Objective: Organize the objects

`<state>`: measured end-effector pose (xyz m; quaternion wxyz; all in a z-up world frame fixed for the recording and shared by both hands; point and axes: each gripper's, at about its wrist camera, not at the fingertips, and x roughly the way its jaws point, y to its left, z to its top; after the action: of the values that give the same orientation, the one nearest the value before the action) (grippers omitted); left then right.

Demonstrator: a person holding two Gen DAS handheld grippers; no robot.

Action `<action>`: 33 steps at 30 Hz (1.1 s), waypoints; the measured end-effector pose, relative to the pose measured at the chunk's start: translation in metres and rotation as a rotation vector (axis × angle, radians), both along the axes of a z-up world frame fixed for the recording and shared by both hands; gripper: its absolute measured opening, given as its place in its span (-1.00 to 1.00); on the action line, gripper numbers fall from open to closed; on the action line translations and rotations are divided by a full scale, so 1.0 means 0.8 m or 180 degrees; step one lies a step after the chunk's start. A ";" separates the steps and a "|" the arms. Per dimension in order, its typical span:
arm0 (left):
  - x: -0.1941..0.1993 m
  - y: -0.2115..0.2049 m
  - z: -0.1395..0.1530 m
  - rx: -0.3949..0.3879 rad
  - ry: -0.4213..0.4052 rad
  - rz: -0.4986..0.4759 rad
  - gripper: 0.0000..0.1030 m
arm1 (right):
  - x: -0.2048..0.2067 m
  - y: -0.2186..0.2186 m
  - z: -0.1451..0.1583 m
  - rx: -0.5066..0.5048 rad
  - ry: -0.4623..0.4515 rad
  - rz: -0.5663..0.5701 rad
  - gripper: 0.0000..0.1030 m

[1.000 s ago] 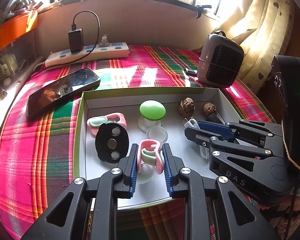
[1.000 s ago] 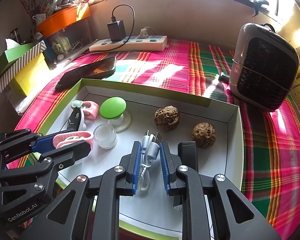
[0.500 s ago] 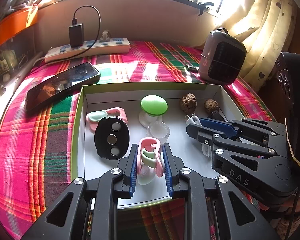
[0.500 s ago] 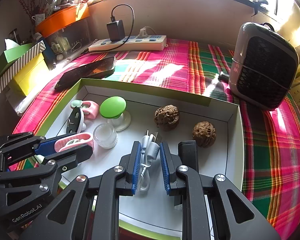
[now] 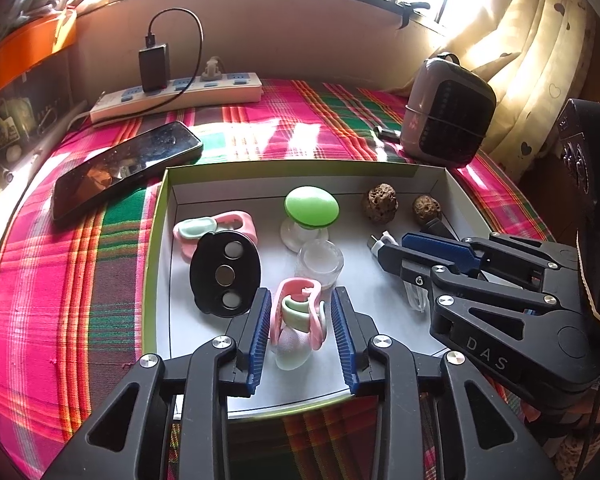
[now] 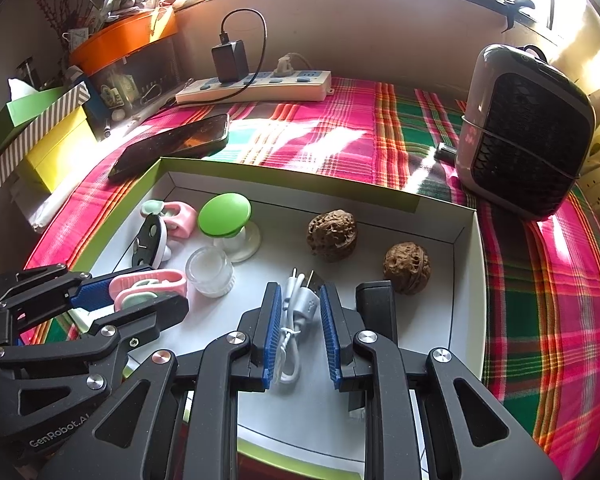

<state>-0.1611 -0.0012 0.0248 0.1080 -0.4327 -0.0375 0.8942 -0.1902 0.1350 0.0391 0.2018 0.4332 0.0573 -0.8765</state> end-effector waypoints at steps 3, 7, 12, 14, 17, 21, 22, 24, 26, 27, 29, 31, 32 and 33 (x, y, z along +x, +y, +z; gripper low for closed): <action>0.000 0.000 0.000 -0.0003 0.0000 -0.0011 -0.37 | 0.001 -0.001 0.001 -0.0008 0.0001 0.0000 -0.48; 0.001 0.001 -0.001 -0.0007 -0.0004 -0.0015 -0.30 | 0.001 0.000 0.001 -0.0018 -0.0003 -0.0007 -0.43; 0.003 0.000 0.000 -0.0002 0.0018 -0.0010 -0.26 | 0.005 0.002 0.004 -0.0027 0.0007 -0.0021 -0.43; 0.003 0.000 0.001 -0.0005 0.0019 -0.0001 -0.24 | 0.007 0.003 0.006 -0.0033 0.0018 -0.0033 -0.40; 0.006 0.000 0.002 -0.0007 0.0030 0.0008 -0.24 | 0.010 0.003 0.008 -0.0043 0.0030 -0.0039 -0.35; 0.010 -0.001 0.004 0.0001 0.0043 0.0022 -0.24 | 0.015 0.005 0.012 -0.0050 0.0046 -0.0055 -0.35; 0.012 -0.001 0.005 -0.0005 0.0054 0.0038 -0.24 | 0.017 0.005 0.013 -0.0052 0.0054 -0.0055 -0.35; 0.016 -0.001 0.009 -0.0036 0.0103 0.0046 -0.24 | 0.021 0.006 0.015 -0.0053 0.0070 -0.0063 -0.35; 0.020 -0.001 0.011 -0.0047 0.0119 0.0055 -0.24 | 0.025 0.007 0.017 -0.0057 0.0083 -0.0073 -0.35; 0.022 -0.001 0.012 -0.0050 0.0124 0.0054 -0.24 | 0.028 0.007 0.018 -0.0063 0.0088 -0.0074 -0.35; 0.027 -0.001 0.013 -0.0079 0.0139 0.0078 -0.24 | 0.033 0.008 0.020 -0.0076 0.0103 -0.0082 -0.35; 0.032 0.000 0.016 -0.0116 0.0169 0.0080 -0.23 | 0.039 0.009 0.022 -0.0078 0.0127 -0.0086 -0.35; 0.034 0.000 0.017 -0.0122 0.0174 0.0092 -0.23 | 0.042 0.009 0.023 -0.0074 0.0138 -0.0095 -0.35; 0.036 0.000 0.017 -0.0120 0.0175 0.0098 -0.24 | 0.045 0.010 0.024 -0.0075 0.0151 -0.0101 -0.35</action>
<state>-0.1320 -0.0011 0.0388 0.0871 -0.4093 -0.0242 0.9079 -0.1543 0.1427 0.0586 0.1915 0.4108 0.0448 -0.8903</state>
